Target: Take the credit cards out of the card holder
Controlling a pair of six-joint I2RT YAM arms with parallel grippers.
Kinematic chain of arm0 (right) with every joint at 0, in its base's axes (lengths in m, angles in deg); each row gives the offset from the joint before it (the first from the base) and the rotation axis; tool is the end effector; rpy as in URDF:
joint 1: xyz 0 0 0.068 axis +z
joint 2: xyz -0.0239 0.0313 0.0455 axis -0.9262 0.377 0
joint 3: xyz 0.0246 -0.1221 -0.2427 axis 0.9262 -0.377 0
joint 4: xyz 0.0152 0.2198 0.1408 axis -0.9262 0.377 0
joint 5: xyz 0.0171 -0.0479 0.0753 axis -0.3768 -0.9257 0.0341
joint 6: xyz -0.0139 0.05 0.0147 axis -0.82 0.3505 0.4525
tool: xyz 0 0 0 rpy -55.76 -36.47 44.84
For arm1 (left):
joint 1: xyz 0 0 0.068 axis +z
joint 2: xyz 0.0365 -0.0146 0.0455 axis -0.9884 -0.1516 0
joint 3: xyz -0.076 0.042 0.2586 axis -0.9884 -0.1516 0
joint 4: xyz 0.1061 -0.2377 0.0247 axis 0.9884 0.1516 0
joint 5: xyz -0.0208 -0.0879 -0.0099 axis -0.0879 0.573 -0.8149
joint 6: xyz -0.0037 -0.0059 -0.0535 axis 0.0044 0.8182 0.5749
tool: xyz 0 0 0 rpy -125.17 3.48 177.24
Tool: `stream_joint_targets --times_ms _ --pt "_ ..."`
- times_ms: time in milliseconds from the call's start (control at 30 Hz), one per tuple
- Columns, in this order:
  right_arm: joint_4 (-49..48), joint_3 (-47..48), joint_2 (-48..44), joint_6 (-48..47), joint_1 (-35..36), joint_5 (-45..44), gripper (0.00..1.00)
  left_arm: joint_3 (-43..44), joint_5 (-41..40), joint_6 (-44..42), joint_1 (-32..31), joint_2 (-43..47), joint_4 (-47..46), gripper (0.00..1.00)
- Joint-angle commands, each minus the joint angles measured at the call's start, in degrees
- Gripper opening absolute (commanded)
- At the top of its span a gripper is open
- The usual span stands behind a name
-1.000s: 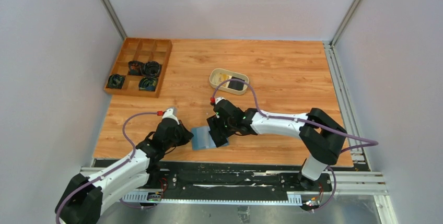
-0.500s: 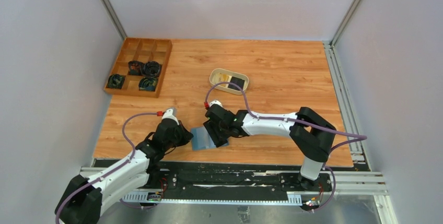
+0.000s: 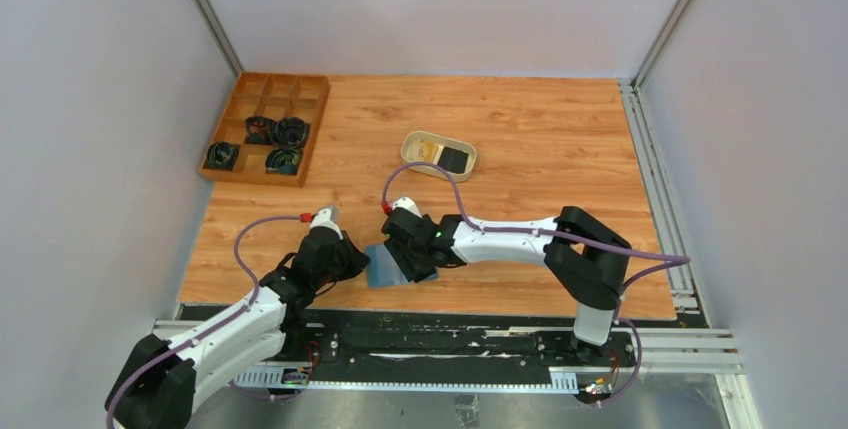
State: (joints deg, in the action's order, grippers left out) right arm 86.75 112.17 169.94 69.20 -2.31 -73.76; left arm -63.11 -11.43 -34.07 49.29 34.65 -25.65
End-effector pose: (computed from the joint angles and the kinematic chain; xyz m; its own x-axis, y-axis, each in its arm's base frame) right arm 0.1594 0.3347 0.1778 -0.6752 -0.4735 -0.5656 -0.6239 0.7757 0.0954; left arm 0.1267 -0.0761 0.1304 -0.7106 -0.4086 -0.5728 -0.0489 0.8408 -0.5391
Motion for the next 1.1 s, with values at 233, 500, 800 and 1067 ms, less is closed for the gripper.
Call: stream_joint_targets --times_ms 233,500,800,1067 --pt "5.7 2.7 4.5 2.2 2.1 -3.4 0.64 -0.5 -0.6 -1.3 0.4 -0.4 1.7 0.0" --pt "6.8 2.9 6.2 3.6 2.2 -3.8 0.62 -0.3 -0.6 -1.5 0.3 -0.4 1.8 0.0" --pt "7.9 2.4 6.5 4.1 2.3 -5.0 0.68 -0.5 -0.6 -1.3 0.3 -0.4 1.8 0.0" --pt "8.9 2.8 7.6 5.3 2.7 -5.4 0.59 -0.6 -0.5 -1.3 0.3 -0.2 1.9 0.0"
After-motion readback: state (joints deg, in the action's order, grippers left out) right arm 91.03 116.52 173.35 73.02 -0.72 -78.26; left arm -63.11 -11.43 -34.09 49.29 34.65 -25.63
